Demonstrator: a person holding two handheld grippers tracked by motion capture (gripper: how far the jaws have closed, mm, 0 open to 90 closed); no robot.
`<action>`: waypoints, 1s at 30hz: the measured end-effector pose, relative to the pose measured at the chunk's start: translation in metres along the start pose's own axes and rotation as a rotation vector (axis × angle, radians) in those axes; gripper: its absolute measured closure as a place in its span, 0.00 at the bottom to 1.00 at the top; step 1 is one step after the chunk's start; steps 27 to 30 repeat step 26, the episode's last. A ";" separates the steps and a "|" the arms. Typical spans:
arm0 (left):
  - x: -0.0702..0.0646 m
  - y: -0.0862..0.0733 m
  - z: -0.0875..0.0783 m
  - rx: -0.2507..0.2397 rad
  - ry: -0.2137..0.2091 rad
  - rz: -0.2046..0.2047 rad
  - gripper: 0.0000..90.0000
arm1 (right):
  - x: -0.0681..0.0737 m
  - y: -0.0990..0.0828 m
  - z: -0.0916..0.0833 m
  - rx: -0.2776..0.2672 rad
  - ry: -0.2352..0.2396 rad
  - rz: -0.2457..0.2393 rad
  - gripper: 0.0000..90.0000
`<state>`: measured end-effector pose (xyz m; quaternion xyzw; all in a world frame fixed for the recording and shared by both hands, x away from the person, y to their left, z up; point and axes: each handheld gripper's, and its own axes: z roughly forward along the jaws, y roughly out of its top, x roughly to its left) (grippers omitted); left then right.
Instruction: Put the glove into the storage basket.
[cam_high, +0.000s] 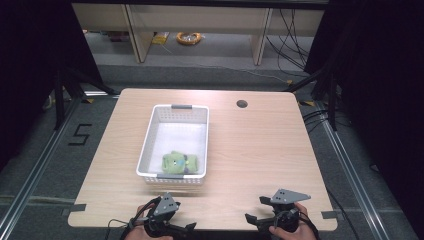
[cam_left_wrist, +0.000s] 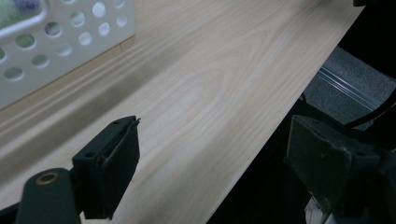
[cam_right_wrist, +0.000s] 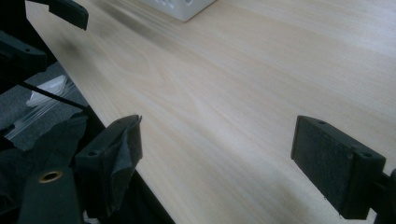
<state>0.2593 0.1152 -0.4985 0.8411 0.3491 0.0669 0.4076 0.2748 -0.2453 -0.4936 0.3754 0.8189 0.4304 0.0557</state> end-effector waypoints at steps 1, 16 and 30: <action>0.000 -0.001 0.000 0.009 -0.004 0.023 0.18 | 0.004 -0.001 -0.001 0.019 0.006 0.030 0.19; -0.002 -0.005 0.002 0.011 0.001 0.023 0.18 | 0.004 -0.005 0.002 0.029 0.005 -0.044 0.19; 0.001 -0.006 0.004 0.029 0.007 0.023 0.18 | 0.002 -0.005 0.001 0.033 -0.007 -0.016 0.19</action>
